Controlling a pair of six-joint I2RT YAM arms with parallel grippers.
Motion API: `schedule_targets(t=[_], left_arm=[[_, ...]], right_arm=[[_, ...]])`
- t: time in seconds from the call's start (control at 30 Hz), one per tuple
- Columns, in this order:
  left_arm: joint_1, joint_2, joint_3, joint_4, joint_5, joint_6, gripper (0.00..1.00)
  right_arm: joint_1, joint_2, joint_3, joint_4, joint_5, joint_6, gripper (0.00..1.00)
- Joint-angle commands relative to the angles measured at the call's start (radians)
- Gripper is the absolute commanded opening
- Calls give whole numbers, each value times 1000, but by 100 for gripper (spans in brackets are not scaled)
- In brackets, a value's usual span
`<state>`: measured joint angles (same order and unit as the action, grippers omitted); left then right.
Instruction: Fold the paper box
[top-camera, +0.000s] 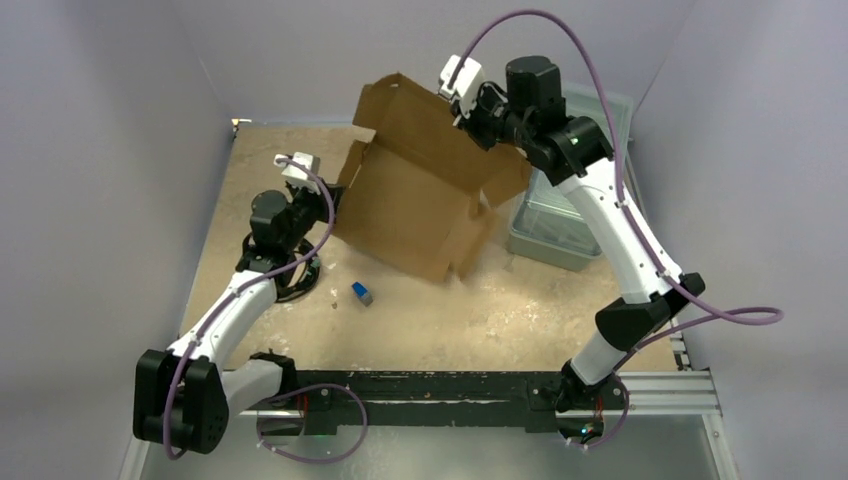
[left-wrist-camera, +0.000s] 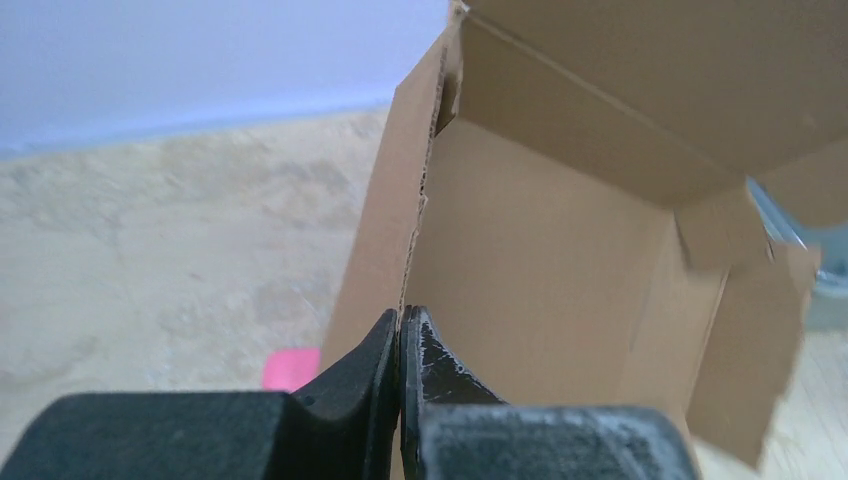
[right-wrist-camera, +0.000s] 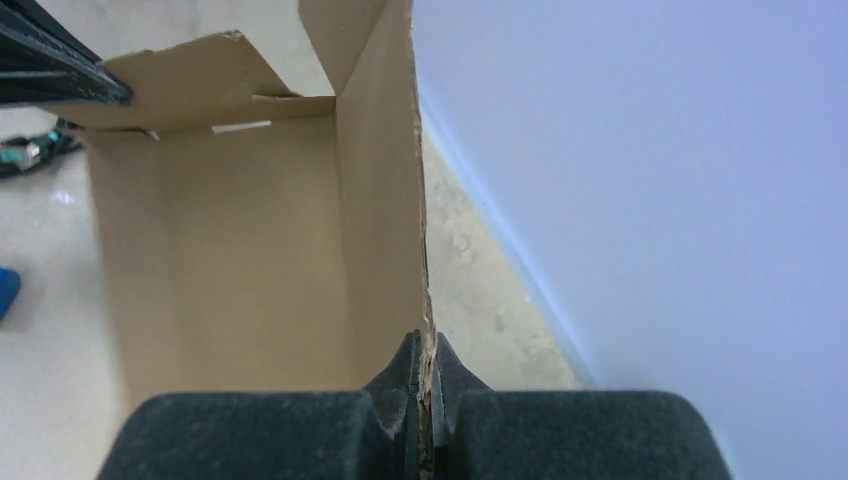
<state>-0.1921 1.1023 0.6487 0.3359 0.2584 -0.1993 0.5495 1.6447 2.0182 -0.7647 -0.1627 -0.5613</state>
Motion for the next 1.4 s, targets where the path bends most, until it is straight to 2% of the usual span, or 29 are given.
schedule_targets(t=[0.0,0.1,0.3,0.5,0.73,0.9,1.17,1.37], left_arm=[[3,-33,-27,149,-139,-2,0],[3,-29,-32,209,-148,-1,0],[3,88,-36,375,-75,-94,0],[2,213,-96,596,-15,-119,0],[-1,295,-197,796,3,-52,0],[-20,271,-228,770,-29,-1,0],[-43,213,-304,706,-101,-11,0],[-53,179,-342,671,-125,-46,6]], right_arm=[[6,-13,144,80,-48,29,0],[6,-14,195,75,-62,18,0],[5,-36,206,15,-145,-96,0],[9,-90,25,26,-159,-170,0],[8,-155,-54,-59,-266,-248,0],[8,-195,-105,-77,-315,-253,0],[10,-284,-275,-38,-343,-239,0],[19,-308,-378,-2,-360,-208,0]])
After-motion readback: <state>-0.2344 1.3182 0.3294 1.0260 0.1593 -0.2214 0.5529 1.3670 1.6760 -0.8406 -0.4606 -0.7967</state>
